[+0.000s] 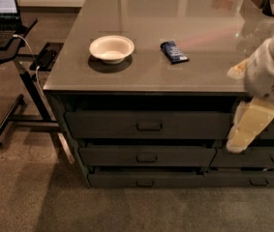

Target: Open bottom drawer

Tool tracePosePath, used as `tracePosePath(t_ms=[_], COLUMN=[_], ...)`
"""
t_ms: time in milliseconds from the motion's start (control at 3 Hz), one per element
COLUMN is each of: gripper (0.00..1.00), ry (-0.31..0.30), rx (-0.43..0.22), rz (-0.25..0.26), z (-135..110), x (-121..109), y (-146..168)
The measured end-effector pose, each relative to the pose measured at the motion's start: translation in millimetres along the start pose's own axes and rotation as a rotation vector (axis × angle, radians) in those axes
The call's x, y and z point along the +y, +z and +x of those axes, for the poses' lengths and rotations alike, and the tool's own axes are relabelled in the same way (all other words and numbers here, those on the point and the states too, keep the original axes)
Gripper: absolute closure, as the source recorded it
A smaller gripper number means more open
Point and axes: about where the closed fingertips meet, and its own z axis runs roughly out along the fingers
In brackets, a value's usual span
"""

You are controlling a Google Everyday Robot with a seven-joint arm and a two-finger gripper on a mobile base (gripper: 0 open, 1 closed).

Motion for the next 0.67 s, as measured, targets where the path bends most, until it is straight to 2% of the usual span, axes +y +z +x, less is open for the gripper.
tracePosePath(t_ms=[333, 667], gripper=[0.0, 0.0], ry=[-0.011, 0.0], rx=[-0.049, -0.029], rz=[-0.021, -0.036], z=[8.9, 16.8], x=[12.0, 15.9], y=[63.4, 127.1])
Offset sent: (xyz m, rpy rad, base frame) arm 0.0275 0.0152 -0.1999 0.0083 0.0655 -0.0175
